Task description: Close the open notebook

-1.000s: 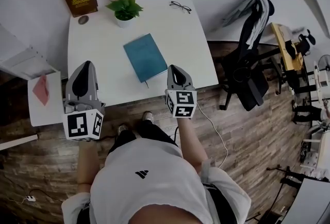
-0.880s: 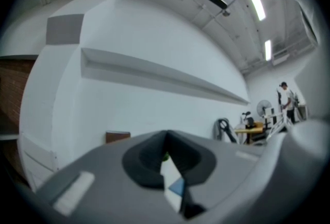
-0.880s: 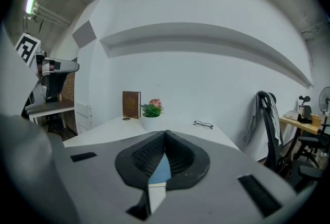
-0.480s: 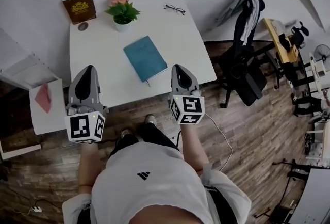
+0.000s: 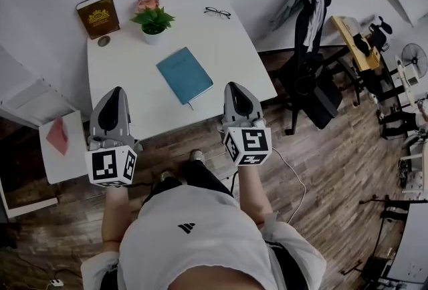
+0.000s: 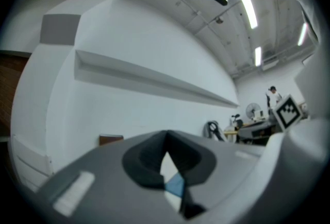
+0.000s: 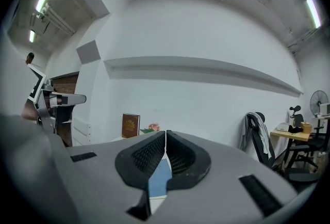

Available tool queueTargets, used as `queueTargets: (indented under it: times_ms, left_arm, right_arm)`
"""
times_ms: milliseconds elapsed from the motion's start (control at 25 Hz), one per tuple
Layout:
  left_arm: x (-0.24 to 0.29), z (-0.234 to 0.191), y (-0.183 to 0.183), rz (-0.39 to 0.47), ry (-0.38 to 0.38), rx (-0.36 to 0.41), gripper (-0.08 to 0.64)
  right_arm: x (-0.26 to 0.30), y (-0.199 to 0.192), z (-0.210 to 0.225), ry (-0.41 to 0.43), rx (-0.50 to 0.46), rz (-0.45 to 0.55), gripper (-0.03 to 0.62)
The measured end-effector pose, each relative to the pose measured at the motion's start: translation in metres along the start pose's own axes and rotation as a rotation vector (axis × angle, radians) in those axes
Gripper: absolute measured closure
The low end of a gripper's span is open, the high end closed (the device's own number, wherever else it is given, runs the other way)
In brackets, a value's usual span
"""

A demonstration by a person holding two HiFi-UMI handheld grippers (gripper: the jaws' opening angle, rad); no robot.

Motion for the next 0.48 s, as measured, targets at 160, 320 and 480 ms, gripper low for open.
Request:
queueTargets:
  times_ms: [160, 320, 480]
  left_arm:
    - [-0.005, 0.001, 0.002, 0.005, -0.014, -0.003, 0.551]
    - [-0.01, 0.002, 0.003, 0.009, -0.024, -0.001, 0.551]
    - [-0.015, 0.003, 0.002, 0.007, -0.035, -0.005, 0.551]
  right_arm:
    - [-0.014, 0.007, 0.0, -0.02, 0.011, 0.021, 0.594]
    - [-0.025, 0.013, -0.002, -0.033, 0.016, 0.041, 0.594]
    - [-0.035, 0.019, -0.007, -0.039, 0.011, 0.059, 0.594]
Point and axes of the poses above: the fingertips, and each gripper's own axes: x forward along the fingers, z to its right, y out of its top, the point moved 4 cm from there along -x, backward along the fingers, and after that the axes turned 1 degree about -x, right-handed, at the moved point
